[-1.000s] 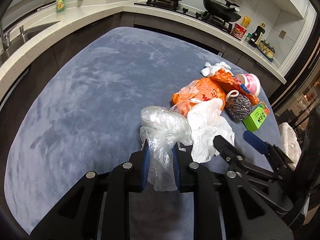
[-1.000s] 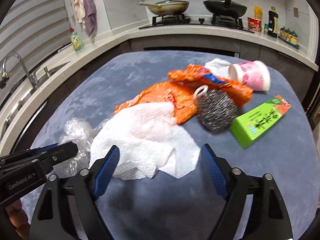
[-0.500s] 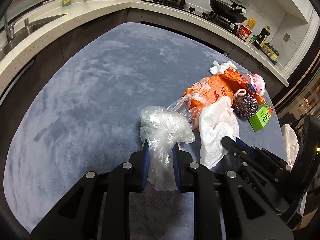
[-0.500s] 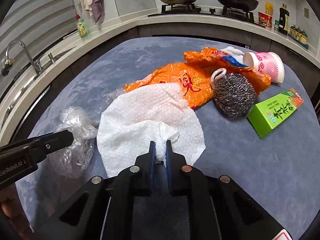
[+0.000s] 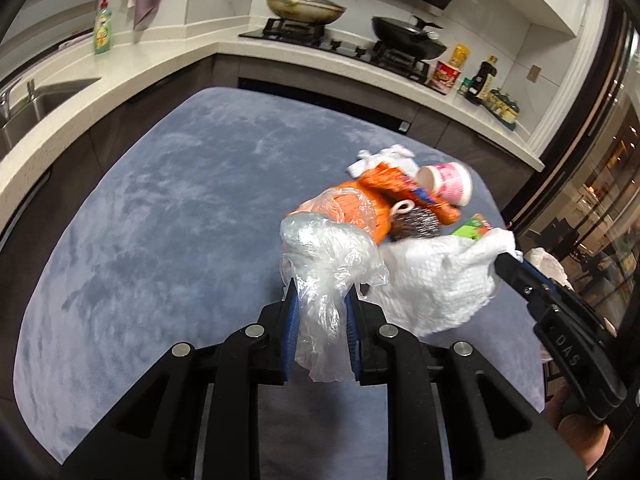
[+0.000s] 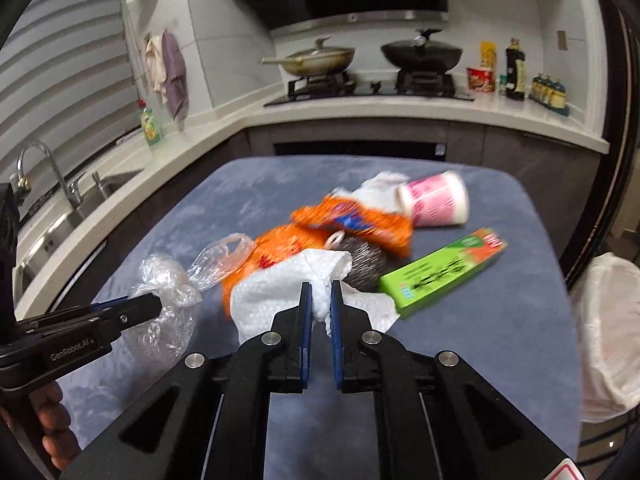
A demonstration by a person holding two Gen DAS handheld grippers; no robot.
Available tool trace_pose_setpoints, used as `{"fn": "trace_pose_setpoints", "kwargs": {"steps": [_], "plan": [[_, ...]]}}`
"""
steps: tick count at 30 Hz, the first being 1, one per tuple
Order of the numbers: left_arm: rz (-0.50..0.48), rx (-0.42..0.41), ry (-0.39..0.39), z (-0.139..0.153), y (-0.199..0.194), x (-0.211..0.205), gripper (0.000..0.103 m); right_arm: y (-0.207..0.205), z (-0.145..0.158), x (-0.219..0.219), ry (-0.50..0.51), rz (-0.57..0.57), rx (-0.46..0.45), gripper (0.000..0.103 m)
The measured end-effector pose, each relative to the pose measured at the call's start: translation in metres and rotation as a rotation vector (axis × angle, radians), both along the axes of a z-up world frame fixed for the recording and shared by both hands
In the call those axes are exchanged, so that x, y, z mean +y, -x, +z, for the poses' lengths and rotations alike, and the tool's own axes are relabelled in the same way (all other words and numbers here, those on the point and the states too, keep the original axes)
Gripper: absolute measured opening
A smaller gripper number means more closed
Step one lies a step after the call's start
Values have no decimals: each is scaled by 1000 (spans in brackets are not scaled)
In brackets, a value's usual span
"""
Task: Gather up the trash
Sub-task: 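Carry the clear bag and paper towel over the bin and open both tools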
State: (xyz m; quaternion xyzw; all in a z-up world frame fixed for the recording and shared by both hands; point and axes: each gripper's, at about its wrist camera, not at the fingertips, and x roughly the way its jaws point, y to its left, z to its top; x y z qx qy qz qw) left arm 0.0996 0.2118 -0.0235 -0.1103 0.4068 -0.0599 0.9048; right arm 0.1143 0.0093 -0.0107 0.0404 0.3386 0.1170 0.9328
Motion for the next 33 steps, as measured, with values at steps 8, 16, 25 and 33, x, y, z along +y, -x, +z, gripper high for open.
{"fn": "trace_pose_setpoints", "kwargs": {"steps": [8, 16, 25, 33], "plan": [[-129, -74, -10, 34, -2, -70, 20, 27, 40, -87, -12, -159, -103, 8], [-303, -113, -3, 55, -6, -166, 20, 51, 55, -188, -1, -338, -153, 8], [-469, -122, -24, 56, -11, -272, 20, 68, 52, -280, 26, -502, -156, 8], [-595, -92, -23, 41, -19, -345, 20, 76, 34, -343, 0, -631, -127, 8]]}}
